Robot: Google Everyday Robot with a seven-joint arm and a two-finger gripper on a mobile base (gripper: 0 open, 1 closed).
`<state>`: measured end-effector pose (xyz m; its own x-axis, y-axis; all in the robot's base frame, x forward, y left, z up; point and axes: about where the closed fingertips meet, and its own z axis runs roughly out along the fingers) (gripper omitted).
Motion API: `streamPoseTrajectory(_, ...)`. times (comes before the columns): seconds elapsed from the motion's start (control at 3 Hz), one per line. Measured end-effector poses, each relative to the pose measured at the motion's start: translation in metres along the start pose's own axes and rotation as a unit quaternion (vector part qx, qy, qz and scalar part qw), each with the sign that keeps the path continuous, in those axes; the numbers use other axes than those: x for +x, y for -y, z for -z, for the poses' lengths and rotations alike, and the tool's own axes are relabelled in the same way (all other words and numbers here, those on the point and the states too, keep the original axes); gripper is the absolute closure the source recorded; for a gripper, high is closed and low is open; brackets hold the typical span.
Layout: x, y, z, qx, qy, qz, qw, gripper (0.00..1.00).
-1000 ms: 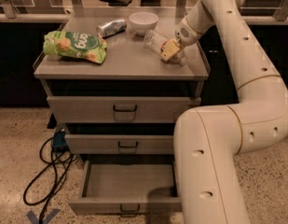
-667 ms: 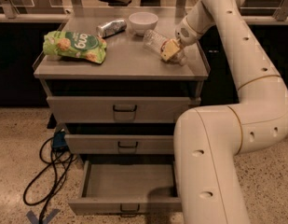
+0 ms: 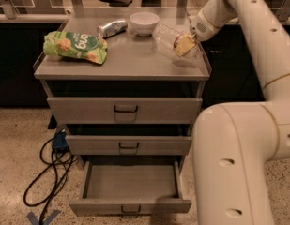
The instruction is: Place water bottle into bottom drawer
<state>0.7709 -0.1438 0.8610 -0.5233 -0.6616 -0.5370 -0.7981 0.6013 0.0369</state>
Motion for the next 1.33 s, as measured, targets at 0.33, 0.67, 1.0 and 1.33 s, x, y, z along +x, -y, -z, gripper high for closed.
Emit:
streamPoseTrajectory(0.33, 0.023, 0.018, 0.084, 0.076, 0.055, -0.003, 0.9956, 1.0)
streamPoseTrajectory(0.67, 0.048, 0.013, 0.182, 0.163, 0.117, -0.01, 0.9797, 1.0)
streamPoseTrajectory(1.0, 0.048, -0.005, 0.223, 0.192, 0.149, -0.007, 0.97, 1.0)
streamPoseTrajectory(1.33, 0.048, -0.005, 0.223, 0.192, 0.149, -0.007, 0.9701, 1.0)
